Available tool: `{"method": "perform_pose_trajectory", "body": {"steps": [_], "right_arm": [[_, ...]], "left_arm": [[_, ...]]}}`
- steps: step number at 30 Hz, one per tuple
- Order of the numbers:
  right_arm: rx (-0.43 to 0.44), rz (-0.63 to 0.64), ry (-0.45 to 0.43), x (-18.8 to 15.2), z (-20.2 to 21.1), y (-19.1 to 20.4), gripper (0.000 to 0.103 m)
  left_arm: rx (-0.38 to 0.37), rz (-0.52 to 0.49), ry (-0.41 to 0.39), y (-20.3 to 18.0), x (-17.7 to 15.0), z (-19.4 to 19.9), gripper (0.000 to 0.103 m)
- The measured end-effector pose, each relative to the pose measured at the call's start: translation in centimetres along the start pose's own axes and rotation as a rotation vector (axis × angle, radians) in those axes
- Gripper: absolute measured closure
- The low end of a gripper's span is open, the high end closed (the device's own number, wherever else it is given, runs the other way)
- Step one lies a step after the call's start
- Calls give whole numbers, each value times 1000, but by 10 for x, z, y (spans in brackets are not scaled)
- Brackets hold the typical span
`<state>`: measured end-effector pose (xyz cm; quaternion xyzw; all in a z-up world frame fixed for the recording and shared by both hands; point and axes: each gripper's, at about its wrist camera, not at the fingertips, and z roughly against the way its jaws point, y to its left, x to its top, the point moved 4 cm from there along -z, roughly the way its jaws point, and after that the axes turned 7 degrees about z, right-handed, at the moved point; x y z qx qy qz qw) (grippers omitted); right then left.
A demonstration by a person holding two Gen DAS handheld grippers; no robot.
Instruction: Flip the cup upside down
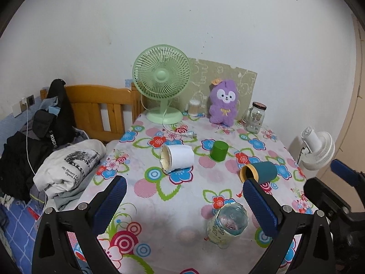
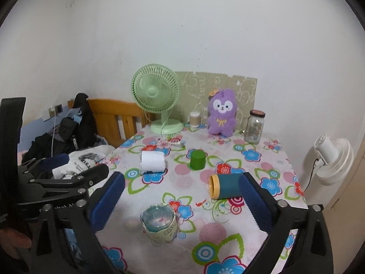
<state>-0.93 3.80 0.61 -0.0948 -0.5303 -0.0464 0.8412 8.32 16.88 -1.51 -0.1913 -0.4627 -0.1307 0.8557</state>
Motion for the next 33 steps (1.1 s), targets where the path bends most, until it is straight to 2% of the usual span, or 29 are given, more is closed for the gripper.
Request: {"method": "perform_pose_trajectory", "body": {"steps": [4, 13, 33], "right_arm": [[-14, 7, -5, -1, 2, 5, 2], [-17, -8, 32, -8, -4, 8, 0], [-31, -13, 48, -10, -12, 9, 0]], "left_arm": [[7, -7, -13, 0, -4, 2, 0], [9, -2, 15, 3, -13, -1, 0], [25, -3, 33, 9, -17, -10, 0]]}}
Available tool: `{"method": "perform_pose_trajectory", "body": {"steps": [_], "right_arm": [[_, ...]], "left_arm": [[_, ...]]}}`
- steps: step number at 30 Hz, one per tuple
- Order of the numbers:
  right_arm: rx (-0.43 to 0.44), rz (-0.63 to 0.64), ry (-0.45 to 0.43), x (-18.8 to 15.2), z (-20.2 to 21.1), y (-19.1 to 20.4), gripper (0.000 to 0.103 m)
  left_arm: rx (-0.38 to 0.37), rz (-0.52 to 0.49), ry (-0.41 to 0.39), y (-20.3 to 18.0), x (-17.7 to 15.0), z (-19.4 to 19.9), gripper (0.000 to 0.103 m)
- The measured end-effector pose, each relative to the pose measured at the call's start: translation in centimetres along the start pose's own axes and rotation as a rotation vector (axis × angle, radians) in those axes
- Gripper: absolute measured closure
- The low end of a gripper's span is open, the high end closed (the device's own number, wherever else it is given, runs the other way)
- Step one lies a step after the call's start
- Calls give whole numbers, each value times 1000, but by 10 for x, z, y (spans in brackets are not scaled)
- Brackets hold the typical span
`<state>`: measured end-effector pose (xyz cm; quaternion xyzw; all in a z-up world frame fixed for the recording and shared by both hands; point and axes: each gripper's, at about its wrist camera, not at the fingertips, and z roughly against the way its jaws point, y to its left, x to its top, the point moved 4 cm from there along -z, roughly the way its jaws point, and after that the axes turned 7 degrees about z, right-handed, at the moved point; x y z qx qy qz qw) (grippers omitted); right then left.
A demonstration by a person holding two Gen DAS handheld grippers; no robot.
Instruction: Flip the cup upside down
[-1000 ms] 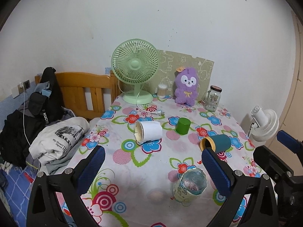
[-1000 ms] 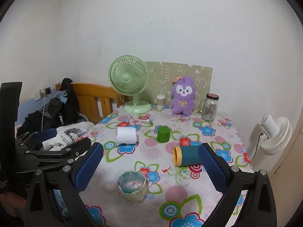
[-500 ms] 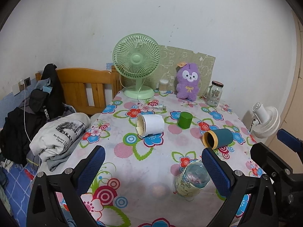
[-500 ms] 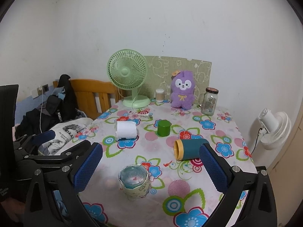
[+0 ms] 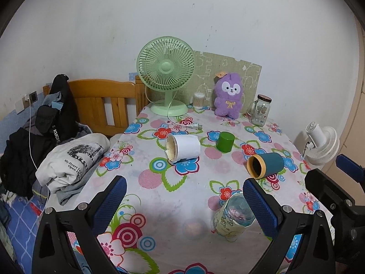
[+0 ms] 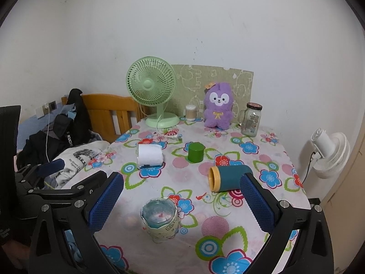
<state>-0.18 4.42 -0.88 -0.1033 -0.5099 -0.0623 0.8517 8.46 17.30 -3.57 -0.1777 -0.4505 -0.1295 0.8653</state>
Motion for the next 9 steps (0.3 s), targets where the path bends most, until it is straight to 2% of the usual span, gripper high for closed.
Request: {"method": "perform_pose_trajectory", "body": {"steps": [9], "right_arm": [[3, 3, 5, -1, -4, 3, 0]], "left_arm": [[2, -1, -1, 1, 0, -3, 0]]}}
